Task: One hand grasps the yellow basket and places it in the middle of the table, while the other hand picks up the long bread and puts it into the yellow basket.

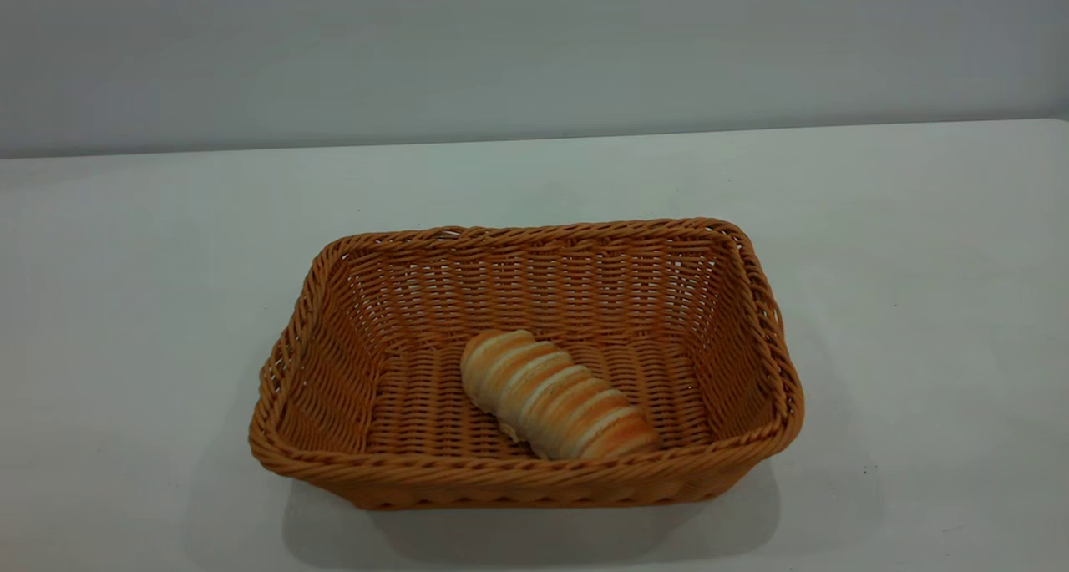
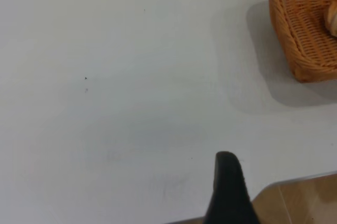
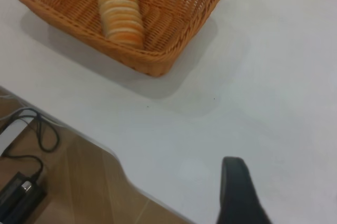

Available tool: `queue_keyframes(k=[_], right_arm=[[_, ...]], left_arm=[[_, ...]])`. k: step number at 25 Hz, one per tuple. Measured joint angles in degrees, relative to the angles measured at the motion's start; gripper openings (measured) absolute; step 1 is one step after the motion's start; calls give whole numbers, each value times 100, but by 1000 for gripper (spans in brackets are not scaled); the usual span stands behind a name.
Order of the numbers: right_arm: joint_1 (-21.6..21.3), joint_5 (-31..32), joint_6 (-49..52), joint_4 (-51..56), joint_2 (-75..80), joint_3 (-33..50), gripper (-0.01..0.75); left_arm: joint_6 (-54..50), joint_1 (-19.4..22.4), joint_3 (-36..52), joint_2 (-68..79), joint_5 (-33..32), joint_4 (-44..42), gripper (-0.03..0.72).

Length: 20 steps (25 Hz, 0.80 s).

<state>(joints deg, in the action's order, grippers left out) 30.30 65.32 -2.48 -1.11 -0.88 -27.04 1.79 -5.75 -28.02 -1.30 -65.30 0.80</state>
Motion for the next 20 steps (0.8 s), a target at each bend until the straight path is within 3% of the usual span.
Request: queue_keyframes(k=[4, 14, 20], right_arm=[[-362, 0, 0, 8, 0, 0, 482], [-2462, 0, 0, 19, 0, 0, 482], [-2952, 0, 0, 21, 0, 0, 482]], left_arm=[[0, 0, 0, 0, 0, 0, 557], [0, 869, 0, 0, 0, -8, 557], [0, 904, 0, 0, 0, -13, 557]])
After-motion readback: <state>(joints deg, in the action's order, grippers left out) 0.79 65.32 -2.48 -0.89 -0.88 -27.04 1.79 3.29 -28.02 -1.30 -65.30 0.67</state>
